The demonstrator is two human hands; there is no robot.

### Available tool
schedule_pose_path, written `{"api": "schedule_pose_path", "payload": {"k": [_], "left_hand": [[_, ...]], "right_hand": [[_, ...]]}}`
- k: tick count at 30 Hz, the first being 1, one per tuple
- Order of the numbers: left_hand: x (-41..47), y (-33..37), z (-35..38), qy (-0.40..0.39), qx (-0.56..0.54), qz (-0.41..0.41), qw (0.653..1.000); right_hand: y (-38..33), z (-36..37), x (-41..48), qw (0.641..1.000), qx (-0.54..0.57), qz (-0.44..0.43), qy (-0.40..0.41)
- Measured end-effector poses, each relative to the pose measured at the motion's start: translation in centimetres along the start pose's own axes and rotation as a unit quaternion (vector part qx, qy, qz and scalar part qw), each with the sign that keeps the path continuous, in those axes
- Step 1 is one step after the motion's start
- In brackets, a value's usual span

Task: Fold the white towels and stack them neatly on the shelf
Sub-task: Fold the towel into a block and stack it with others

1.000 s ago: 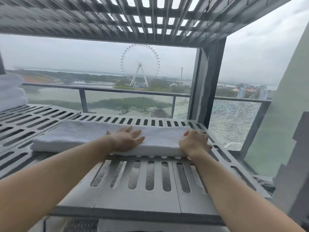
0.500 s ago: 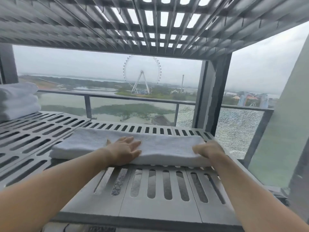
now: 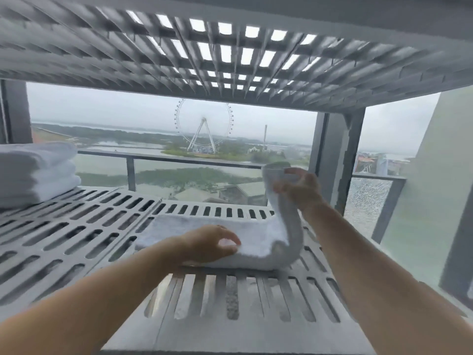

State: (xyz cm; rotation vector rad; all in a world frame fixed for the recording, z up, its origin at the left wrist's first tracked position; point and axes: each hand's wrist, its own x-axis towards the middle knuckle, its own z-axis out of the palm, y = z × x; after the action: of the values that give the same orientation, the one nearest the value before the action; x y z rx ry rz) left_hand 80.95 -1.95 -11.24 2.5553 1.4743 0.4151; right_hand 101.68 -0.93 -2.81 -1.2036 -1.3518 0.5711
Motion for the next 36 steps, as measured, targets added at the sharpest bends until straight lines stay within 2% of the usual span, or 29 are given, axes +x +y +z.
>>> {"api": "schedule_pose_path", "payload": {"k": [2, 3, 4, 5, 6, 7, 8, 9, 10, 14, 17, 19, 20, 21, 23, 25, 26, 28, 30, 34, 36], "left_hand": [[-1.3, -2.0, -1.2, 0.009, -0.018, -0.016, 1.0], [-2.0, -3.0, -1.8, 0.023, -0.076, -0.032, 0.996], [-2.6, -4.0, -2.4, 0.045, -0.184, -0.056, 0.98], [-3.2, -4.8, -3.0, 0.07, -0.328, -0.085, 0.938], [-3.5, -5.7, -3.7, 0.087, -0.467, -0.109, 0.873], [-3.7, -6.5, -4.4, 0.09, -0.576, -0.124, 0.803], [-3.7, -7.3, -5.0, 0.081, -0.644, -0.133, 0.749], [-3.7, -7.7, -5.5, 0.069, -0.679, -0.143, 0.716], [-3.7, -7.9, -6.0, 0.058, -0.688, -0.158, 0.706], [-3.0, -7.8, -6.0, 0.025, -0.66, -0.202, 0.723], [-1.8, -7.5, -5.1, 0.052, -0.643, -0.215, 0.733], [-1.2, -7.5, -4.9, 0.111, -0.628, -0.228, 0.736], [-1.0, -7.7, -4.9, 0.142, -0.629, -0.238, 0.727], [-0.9, -8.2, -5.2, 0.167, -0.634, -0.249, 0.713], [-1.2, -8.9, -5.8, 0.169, -0.636, -0.271, 0.703], [-1.9, -8.9, -6.4, 0.099, -0.63, -0.28, 0.718], [-2.3, -8.7, -6.7, 0.056, -0.627, -0.276, 0.727], [-2.6, -8.3, -6.8, 0.013, -0.607, -0.271, 0.747], [-2.5, -7.9, -6.6, 0.028, -0.61, -0.242, 0.754], [-1.8, -7.2, -6.9, 0.144, -0.662, -0.191, 0.71], [-1.8, -7.0, -7.5, 0.176, -0.673, -0.177, 0.696]], "right_hand": [[-1.3, 3.7, -1.6, 0.998, 0.003, -0.059, -0.01], [-1.8, 5.4, -2.3, 0.996, -0.011, -0.082, -0.02], [-2.1, 7.0, -3.0, 0.993, -0.043, -0.108, -0.036], [-2.4, 8.6, -3.6, 0.985, -0.083, -0.141, -0.054], [-2.4, 10.2, -4.2, 0.974, -0.122, -0.178, -0.073], [-2.3, 11.6, -4.7, 0.96, -0.161, -0.213, -0.091], [-1.9, 12.9, -5.2, 0.944, -0.195, -0.246, -0.107], [-1.5, 13.9, -5.6, 0.927, -0.223, -0.276, -0.122], [-1.1, 14.7, -6.0, 0.913, -0.243, -0.297, -0.138], [1.2, 14.5, -6.6, 0.879, -0.302, -0.318, -0.186], [3.0, 12.2, -6.9, 0.844, -0.384, -0.354, -0.122], [4.3, 10.5, -7.0, 0.823, -0.427, -0.369, -0.068], [4.9, 9.7, -6.9, 0.822, -0.442, -0.357, -0.038], [5.4, 9.0, -6.8, 0.828, -0.454, -0.329, -0.009], [6.0, 8.6, -6.8, 0.872, -0.432, -0.228, 0.027], [6.0, 9.1, -6.6, 0.916, -0.369, -0.15, 0.043], [5.9, 9.4, -6.5, 0.924, -0.351, -0.147, 0.042], [5.6, 9.9, -6.3, 0.926, -0.338, -0.165, 0.04], [5.3, 10.0, -6.2, 0.925, -0.336, -0.17, 0.052], [5.7, 10.1, -6.5, 0.904, -0.41, -0.124, 0.018], [6.2, 10.3, -6.5, 0.895, -0.426, -0.13, 0.021]]}}
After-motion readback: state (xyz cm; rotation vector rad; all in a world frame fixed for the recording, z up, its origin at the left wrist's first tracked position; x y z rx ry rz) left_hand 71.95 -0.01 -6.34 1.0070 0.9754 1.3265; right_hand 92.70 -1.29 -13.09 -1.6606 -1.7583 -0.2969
